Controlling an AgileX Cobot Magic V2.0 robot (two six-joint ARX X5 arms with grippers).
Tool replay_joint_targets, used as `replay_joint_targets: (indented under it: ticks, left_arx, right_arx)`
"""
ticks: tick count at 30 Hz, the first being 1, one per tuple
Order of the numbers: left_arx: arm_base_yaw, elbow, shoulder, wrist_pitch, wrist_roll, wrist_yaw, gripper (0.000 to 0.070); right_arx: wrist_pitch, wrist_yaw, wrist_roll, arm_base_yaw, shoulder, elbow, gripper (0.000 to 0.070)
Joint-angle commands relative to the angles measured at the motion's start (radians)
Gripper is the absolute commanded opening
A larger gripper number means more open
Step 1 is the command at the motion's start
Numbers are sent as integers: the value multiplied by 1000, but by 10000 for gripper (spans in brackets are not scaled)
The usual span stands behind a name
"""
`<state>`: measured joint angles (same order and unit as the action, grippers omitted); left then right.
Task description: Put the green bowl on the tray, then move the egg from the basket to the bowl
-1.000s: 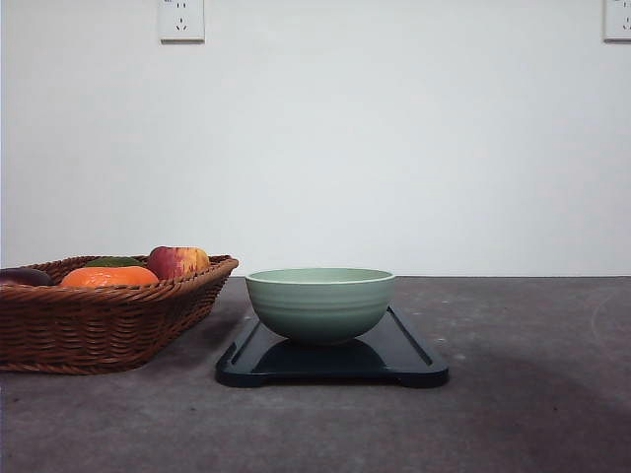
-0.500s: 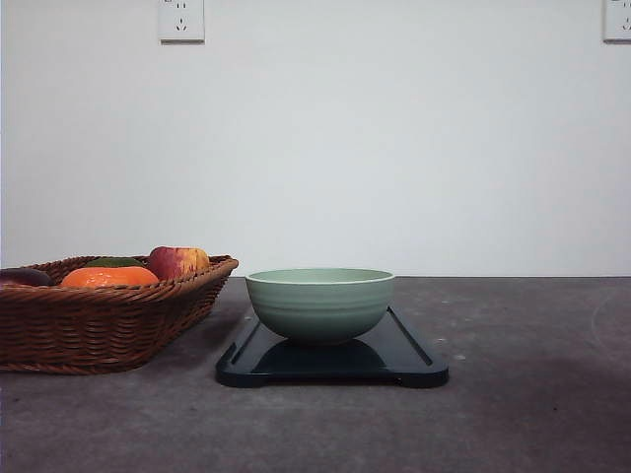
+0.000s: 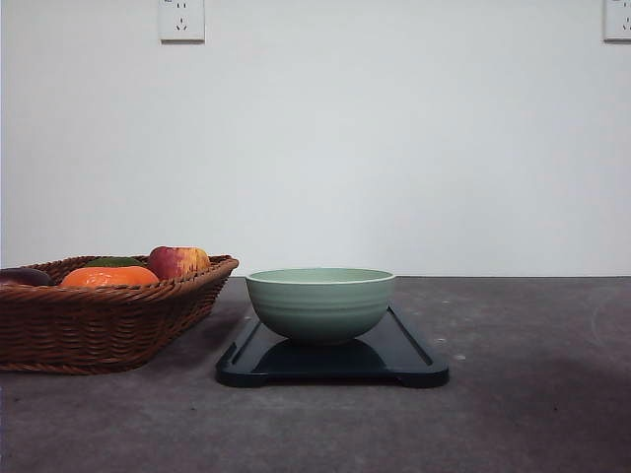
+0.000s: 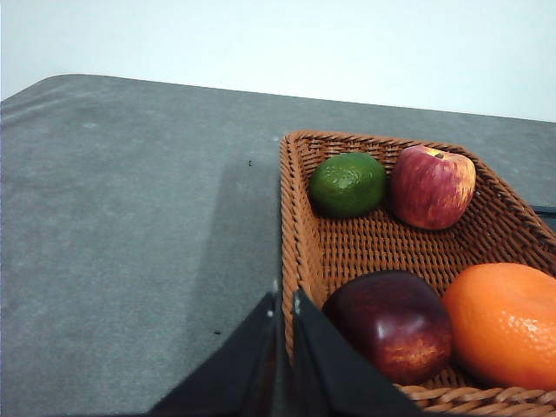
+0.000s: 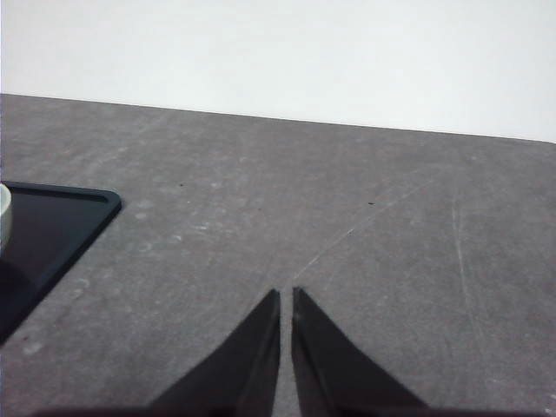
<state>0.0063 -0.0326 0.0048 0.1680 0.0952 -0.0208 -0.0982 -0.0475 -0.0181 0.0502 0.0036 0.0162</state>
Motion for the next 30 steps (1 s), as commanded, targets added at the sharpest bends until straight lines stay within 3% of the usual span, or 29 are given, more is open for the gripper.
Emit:
replay_joint_targets:
  ticks: [1,30]
  left_arx:
    - [2,20,-2,-11,0,6,20]
    - [2,20,-2,-11,0,6,20]
  right_arx:
    - [9,3,14,-2,0,-5,15]
    - [8,3,14,-2,0,-5,15]
